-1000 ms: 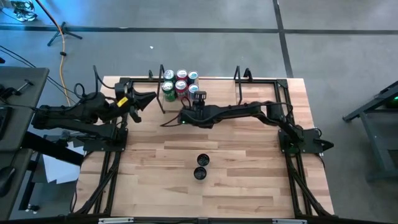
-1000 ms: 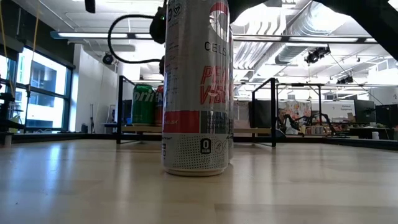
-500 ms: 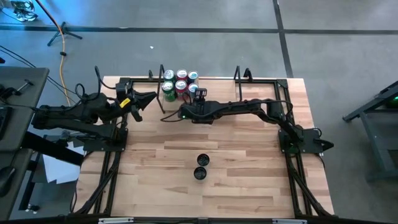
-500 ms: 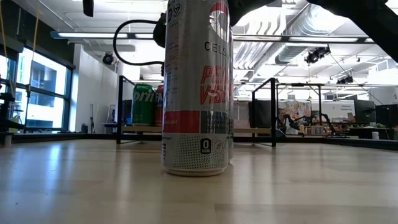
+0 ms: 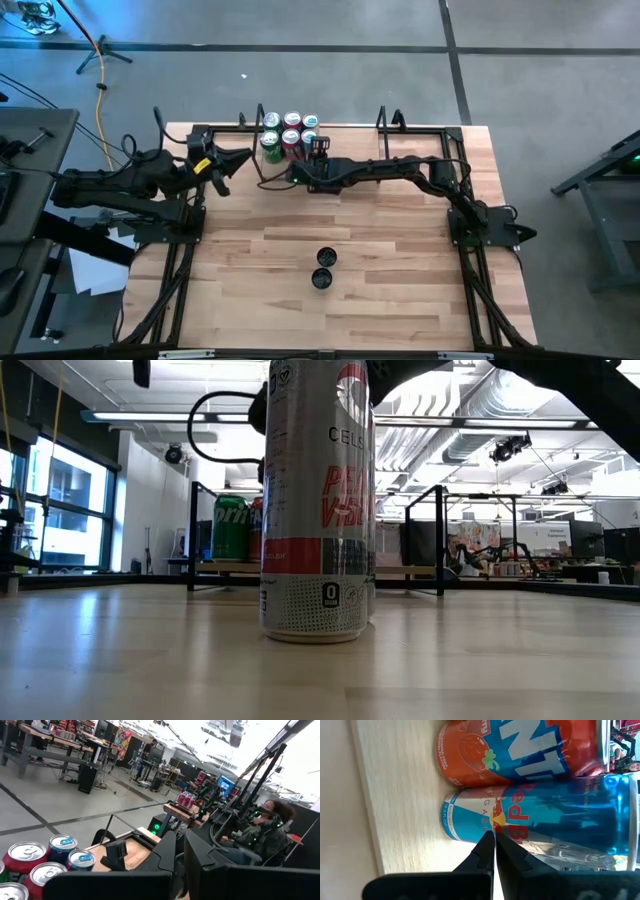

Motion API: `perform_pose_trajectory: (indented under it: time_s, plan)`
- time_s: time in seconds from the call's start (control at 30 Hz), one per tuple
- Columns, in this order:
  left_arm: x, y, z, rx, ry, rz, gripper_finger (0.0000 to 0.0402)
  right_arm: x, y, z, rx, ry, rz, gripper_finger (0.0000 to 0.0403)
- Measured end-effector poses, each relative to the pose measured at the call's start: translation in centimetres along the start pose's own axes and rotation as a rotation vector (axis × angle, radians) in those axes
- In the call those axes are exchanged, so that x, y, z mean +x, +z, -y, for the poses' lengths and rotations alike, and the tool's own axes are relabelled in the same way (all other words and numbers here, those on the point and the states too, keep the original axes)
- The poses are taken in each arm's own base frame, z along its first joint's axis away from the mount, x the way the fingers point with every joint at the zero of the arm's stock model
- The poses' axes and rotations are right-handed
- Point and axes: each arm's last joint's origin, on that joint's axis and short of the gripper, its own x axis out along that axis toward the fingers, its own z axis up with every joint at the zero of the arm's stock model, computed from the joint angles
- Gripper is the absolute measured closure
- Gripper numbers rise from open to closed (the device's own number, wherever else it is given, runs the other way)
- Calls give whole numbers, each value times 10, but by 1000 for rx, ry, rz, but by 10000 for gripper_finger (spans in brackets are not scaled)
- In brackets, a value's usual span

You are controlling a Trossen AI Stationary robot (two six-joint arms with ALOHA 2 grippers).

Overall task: Place canned beverage on shelf
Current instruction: Put the blue soda can on the shelf aligned with the blue soda can

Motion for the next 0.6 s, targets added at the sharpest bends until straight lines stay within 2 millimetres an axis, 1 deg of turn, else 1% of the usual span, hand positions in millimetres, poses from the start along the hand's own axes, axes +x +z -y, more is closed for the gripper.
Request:
perform_pose_trajectory:
  time_s: [0.17, 0.47, 0.53, 0.6]
  plan:
    - [0, -2, -1, 10, 12, -17, 401, 4, -2, 3, -5, -3, -8, 403]
    - [0, -2, -1, 13, 14, -20, 401, 4, -2, 3, -4, 3, -7, 403]
    - [0, -2, -1, 13, 14, -20, 401, 2, -1, 2, -10, 10, -4, 403]
    - [0, -2, -1, 13, 7, -23, 401, -4, -1, 2, -21, 42, 7, 403]
